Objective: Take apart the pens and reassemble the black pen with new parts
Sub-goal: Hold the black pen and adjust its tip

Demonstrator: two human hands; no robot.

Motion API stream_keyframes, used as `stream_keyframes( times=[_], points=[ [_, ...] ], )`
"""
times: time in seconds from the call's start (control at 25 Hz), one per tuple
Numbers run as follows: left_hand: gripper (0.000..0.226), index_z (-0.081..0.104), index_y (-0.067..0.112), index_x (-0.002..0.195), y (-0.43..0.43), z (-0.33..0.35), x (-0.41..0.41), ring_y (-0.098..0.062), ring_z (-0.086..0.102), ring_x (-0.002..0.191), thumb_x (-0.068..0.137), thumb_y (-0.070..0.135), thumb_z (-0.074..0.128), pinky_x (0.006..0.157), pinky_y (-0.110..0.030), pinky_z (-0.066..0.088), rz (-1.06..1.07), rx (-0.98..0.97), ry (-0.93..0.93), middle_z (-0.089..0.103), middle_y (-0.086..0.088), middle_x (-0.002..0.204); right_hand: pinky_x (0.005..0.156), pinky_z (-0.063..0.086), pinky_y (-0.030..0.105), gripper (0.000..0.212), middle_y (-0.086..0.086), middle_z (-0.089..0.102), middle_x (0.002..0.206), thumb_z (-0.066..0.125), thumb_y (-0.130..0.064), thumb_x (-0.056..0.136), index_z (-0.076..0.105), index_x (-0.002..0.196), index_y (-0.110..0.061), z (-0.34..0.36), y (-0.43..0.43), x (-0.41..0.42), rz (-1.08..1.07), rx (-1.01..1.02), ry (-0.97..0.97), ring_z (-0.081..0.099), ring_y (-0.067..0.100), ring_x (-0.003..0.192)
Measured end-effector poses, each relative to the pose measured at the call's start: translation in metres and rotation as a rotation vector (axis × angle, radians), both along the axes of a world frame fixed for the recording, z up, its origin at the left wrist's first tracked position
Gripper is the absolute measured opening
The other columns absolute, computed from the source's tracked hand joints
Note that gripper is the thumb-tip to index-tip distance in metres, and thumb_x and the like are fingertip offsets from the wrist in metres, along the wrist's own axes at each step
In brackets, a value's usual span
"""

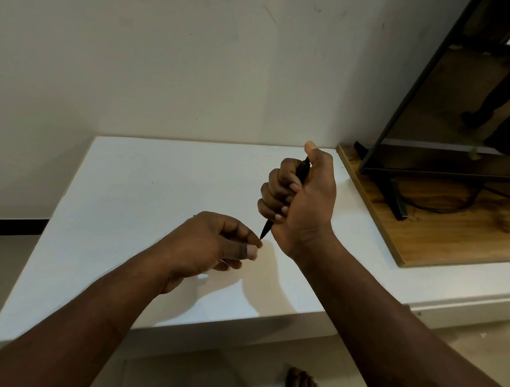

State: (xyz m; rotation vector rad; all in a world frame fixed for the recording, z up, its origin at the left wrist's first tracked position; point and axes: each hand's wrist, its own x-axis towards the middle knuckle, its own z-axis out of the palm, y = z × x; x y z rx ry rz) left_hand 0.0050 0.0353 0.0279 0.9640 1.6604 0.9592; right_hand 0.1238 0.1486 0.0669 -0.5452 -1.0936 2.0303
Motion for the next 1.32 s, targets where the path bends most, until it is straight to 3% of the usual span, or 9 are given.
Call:
stream_keyframes(
  times=[1.32],
  points=[
    [0.014, 0.082, 0.027, 0.101, -0.0012, 0.0024, -0.0005, -0.015, 0.078, 0.086, 0.088, 0.022, 0.08, 0.08, -0.029, 0.062, 0.0, -0.009, -0.022, 0.082, 0.005, 0.094, 0.042, 0.018, 0.02, 0.058, -0.002, 0.021, 0.049, 0.032, -0.042, 0.108, 0.027, 0.055, -0.016, -0.0002, -0.0022, -0.0017, -0.006, 0.01, -0.017, 0.011, 0.013, 0.043]
  ],
)
